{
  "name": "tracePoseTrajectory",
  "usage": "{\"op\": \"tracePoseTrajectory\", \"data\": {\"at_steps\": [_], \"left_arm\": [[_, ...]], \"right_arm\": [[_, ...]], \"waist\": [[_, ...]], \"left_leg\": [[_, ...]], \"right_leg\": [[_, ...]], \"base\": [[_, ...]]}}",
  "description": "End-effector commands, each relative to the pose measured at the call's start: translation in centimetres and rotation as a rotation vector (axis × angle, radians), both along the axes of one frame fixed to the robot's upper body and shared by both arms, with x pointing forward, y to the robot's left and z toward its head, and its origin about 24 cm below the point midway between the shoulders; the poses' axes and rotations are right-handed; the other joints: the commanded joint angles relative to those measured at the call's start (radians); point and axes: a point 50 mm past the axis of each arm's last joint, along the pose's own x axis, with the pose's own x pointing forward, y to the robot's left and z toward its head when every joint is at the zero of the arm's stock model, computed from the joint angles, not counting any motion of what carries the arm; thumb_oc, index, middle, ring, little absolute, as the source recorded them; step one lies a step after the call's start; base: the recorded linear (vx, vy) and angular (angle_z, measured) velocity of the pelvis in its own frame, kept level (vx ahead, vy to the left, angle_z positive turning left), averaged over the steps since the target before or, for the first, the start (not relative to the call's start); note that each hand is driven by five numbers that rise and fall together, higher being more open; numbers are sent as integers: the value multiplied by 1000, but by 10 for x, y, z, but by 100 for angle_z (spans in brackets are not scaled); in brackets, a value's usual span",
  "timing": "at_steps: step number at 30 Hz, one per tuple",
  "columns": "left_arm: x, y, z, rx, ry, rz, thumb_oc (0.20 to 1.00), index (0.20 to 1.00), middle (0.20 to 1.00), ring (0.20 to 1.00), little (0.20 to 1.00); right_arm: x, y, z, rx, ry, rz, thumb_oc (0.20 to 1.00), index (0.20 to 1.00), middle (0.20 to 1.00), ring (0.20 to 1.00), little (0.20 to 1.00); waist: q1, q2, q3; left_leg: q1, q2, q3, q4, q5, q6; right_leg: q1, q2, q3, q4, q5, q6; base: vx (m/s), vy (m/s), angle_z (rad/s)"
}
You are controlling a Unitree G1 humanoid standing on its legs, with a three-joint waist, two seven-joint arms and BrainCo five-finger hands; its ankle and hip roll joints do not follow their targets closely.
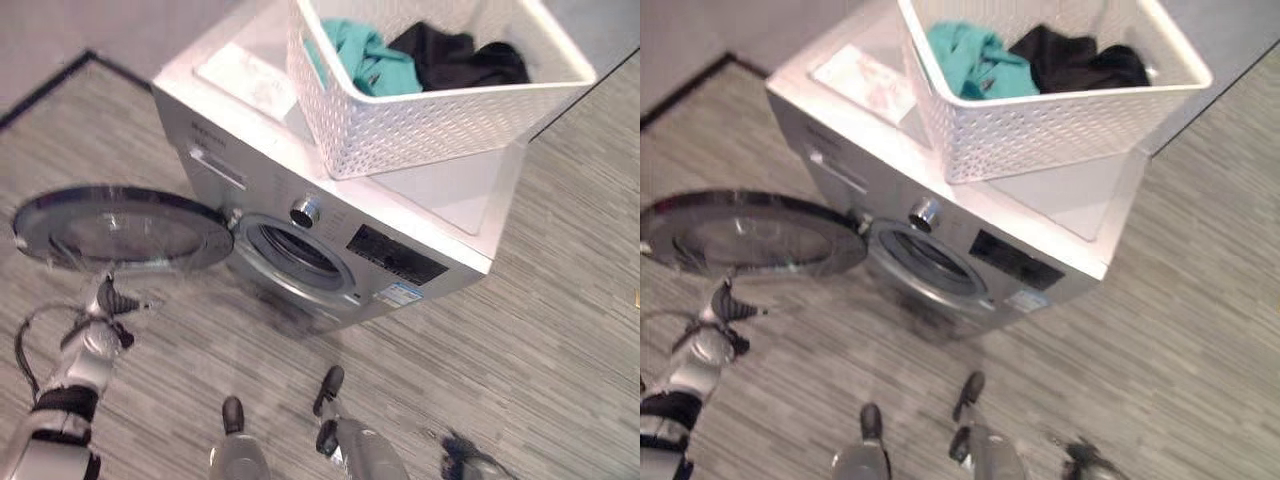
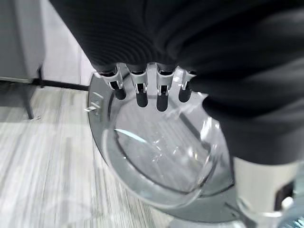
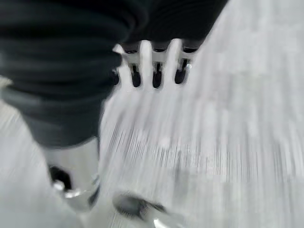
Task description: Grab the laundry basket,head to the washer,open it,put in the laundry and shut it.
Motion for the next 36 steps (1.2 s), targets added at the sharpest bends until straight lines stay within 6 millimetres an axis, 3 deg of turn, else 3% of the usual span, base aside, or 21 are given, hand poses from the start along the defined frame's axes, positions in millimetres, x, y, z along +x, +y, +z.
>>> {"op": "tracePoseTrajectory", "data": {"at_steps": [1,3,4,5,6,9,10,11,12,14,18,19,23,24,25,27,29,30,31,33,36], "left_arm": [[-1,7,4,-72,-38,50,1000,1000,1000,1000,1000],[-28,13,-17,-103,24,121,1000,1000,1000,1000,1000],[-29,12,-19,-105,27,120,1000,1000,1000,1000,1000],[-45,10,-36,-140,76,160,1000,1000,1000,1000,1000],[-46,10,-36,-140,77,160,1000,1000,1000,1000,1000],[-70,-1,-65,-195,172,193,1000,1000,1000,1000,1000],[-69,-2,-65,-197,171,193,1000,1000,1000,1000,1000],[-75,-10,-75,-232,196,196,1000,1000,1000,1000,1000],[-75,-10,-76,-234,195,197,1000,1000,1000,1000,1000],[-78,-25,-87,-273,213,177,1000,1000,1000,1000,1000],[-79,-39,-94,-306,229,136,1000,1000,1000,1000,1000],[-84,-48,-102,-320,273,107,1000,1000,1000,1000,1000],[-85,-57,-111,-325,319,89,1000,1000,1000,1000,1000],[-85,-56,-110,-325,315,80,1000,1000,1000,1000,1000],[-86,-51,-108,-319,306,90,1000,1000,1000,1000,1000],[-83,-48,-104,-310,283,95,1000,1000,1000,1000,1000],[-84,-47,-104,-314,281,94,1000,1000,1000,1000,1000],[-84,-47,-104,-317,280,97,1000,1000,1000,1000,1000],[-90,-45,-104,-315,292,91,1000,1000,1000,1000,1000],[-93,-45,-105,-311,304,84,1000,1000,1000,1000,1000],[-105,-43,-112,-333,350,115,1000,1000,1000,1000,1000]], "right_arm": [[21,-61,36,-141,-180,-140,1000,1000,1000,1000,1000],[59,-105,94,-358,-466,-164,1000,1000,1000,1000,1000],[57,-105,94,-362,-460,-163,1000,1000,1000,1000,1000],[90,-117,150,-537,-695,-125,1000,1000,1000,1000,1000],[90,-116,150,-539,-692,-125,1000,1000,1000,1000,1000],[128,-119,246,-799,-1042,-87,1000,1000,1000,1000,1000],[128,-119,247,-802,-1042,-87,1000,1000,1000,1000,1000],[143,-110,296,-946,-1191,-32,1000,1000,1000,1000,1000],[143,-110,296,-949,-1190,-32,1000,1000,1000,1000,1000],[154,-83,362,-1137,-1422,50,1000,1000,1000,1000,1000],[155,-60,410,-1245,-1612,112,1000,1000,1000,1000,1000],[152,-40,441,-1322,-1729,207,1000,1000,1000,1000,1000],[154,-23,478,-1396,-1818,329,1000,1000,1000,1000,1000],[156,-19,488,-1426,-1822,364,1000,1000,1000,1000,1000],[157,-5,509,-1484,-1834,467,1000,1000,1000,1000,1000],[161,6,525,-1520,-1839,536,1000,1000,1000,1000,1000],[166,18,534,-1521,-1826,654,1000,1000,1000,1000,1000],[167,20,535,-1519,-1828,659,1000,1000,1000,1000,1000],[172,23,537,-1472,-1793,748,1000,1000,1000,1000,1000],[174,24,537,-1481,-1756,796,1000,1000,1000,1000,1000],[184,22,524,-1428,-1583,967,1000,1000,1000,1000,1000]], "waist": [[2,46,6],[-34,63,-14],[-32,65,-15],[-52,81,-6],[-50,83,-10],[-55,112,-24],[-53,114,-24],[-47,122,-31],[-47,125,-31],[-43,125,-37],[-35,112,-51],[-22,95,-77],[-22,72,-92],[-19,67,-93],[-2,47,-79],[15,29,-64],[28,-2,-65],[27,-2,-66],[38,-15,-77],[41,-16,-78],[14,9,-115]], "left_leg": [[-23,-66,-86,-13,-45,79],[23,-79,-101,-15,-61,101],[26,-80,-100,-16,-63,103],[45,-84,-97,-10,-54,127],[55,-84,-110,-15,-70,124],[101,-95,-99,-34,-67,142],[102,-94,-97,-36,-67,141],[117,-101,-111,-47,-72,140],[117,-99,-110,-47,-73,140],[139,-103,-136,-48,-88,132],[152,-106,-165,-37,-98,121],[164,-101,-192,-19,-123,108],[130,-62,-231,121,-136,62],[105,-42,-223,184,-121,40],[7,-3,-218,420,-55,3],[-82,39,-234,546,-11,-15],[-103,122,-235,426,-22,-17],[-96,121,-231,415,-18,-18],[-88,160,-277,229,18,-20],[-103,182,-311,133,91,-31],[-35,193,-267,26,102,-59]], "right_leg": [[133,-206,32,150,-1,153],[125,-210,71,264,-1,148],[122,-213,75,274,-6,150],[79,-202,109,384,6,127],[79,-199,127,395,-9,141],[10,-140,174,394,-19,126],[11,-138,175,392,-18,125],[-12,-109,203,310,-14,128],[-10,-106,203,304,-11,128],[-49,-70,226,172,4,135],[-44,-47,209,113,31,137],[-5,-31,182,104,17,130],[62,-4,166,111,-34,89],[90,1,141,106,-53,73],[150,23,129,84,-76,36],[188,45,125,58,-100,8],[209,39,126,55,-121,13],[210,38,128,55,-122,13],[219,45,156,47,-140,17],[226,52,164,46,-149,14],[235,51,168,60,-155,25]], "base": [[93,136,0],[150,196,3],[71,208,-15],[52,119,-17],[16,159,-19],[106,78,-26],[189,11,-26],[100,-12,-5],[156,-30,-6],[169,-75,8],[224,-131,43],[174,-127,81],[211,-205,61],[195,-318,78],[98,-224,77],[65,-177,54],[111,-50,-3],[163,48,-10],[103,38,-9],[100,63,-27],[165,164,-36]]}}
